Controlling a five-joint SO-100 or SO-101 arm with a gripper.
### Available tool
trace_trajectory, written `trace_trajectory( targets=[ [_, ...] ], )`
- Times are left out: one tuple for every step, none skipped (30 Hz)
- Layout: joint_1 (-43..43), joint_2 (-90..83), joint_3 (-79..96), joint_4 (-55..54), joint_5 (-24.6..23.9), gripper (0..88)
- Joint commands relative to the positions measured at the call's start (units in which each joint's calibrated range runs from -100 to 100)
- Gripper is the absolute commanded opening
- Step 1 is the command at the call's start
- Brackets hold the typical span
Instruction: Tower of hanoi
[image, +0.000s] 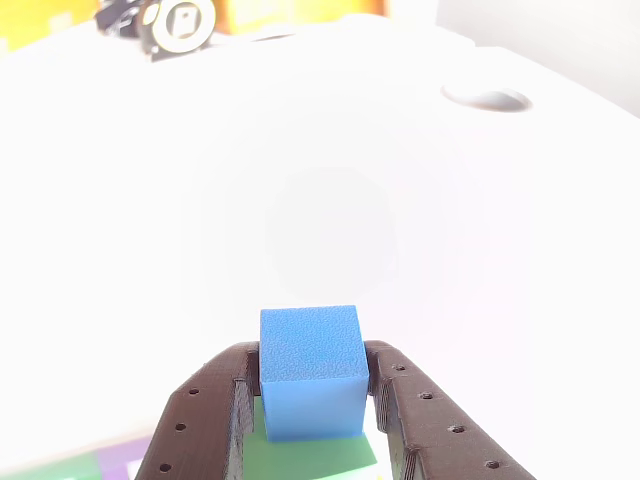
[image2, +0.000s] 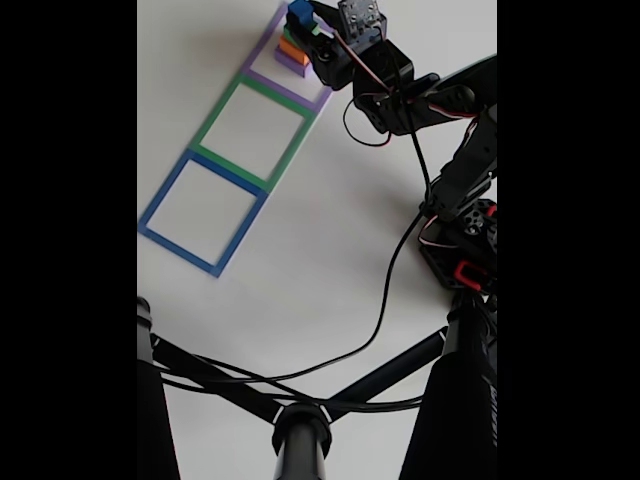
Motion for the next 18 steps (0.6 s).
trace_trajectory(
  targets=[
    [-1.0,-0.7,-1.9,-1.6,0.2,3.6],
    [-1.1,-0.8,-1.9,-1.6,0.2,3.1],
    [-1.2,-1.1,-2.0,-1.4,0.2,2.7],
    [-1.4,-1.6,-2.0,-1.3,0.2,2.6],
    [-1.7,-2.3,-1.8,-1.2,0.2,2.7],
    [-1.9,-3.3,-1.8,-0.7,0.2,2.9],
    [-2.3,-4.7,-1.8,0.4,0.2,2.7],
    [-2.5,-6.3,-1.8,2.0,0.2,2.7],
    [-2.6,-8.4,-1.9,4.4,0.2,2.7],
    [-2.8,-10.5,-2.0,6.7,0.2,2.6],
    [-2.9,-13.0,-2.2,9.8,0.2,2.6],
    [-3.1,-15.5,-2.5,12.9,0.2,2.5],
    [-3.1,-18.4,-3.0,17.1,0.2,2.4],
    [-3.2,-21.3,-3.8,21.4,0.2,2.4],
    [-3.2,-24.4,-5.1,26.8,0.2,2.3],
    [-3.3,-27.2,-6.8,32.4,0.2,2.3],
    [-3.3,-30.2,-9.1,39.3,0.2,2.2],
    [-3.4,-32.7,-11.6,45.9,0.2,2.2]
  ],
)
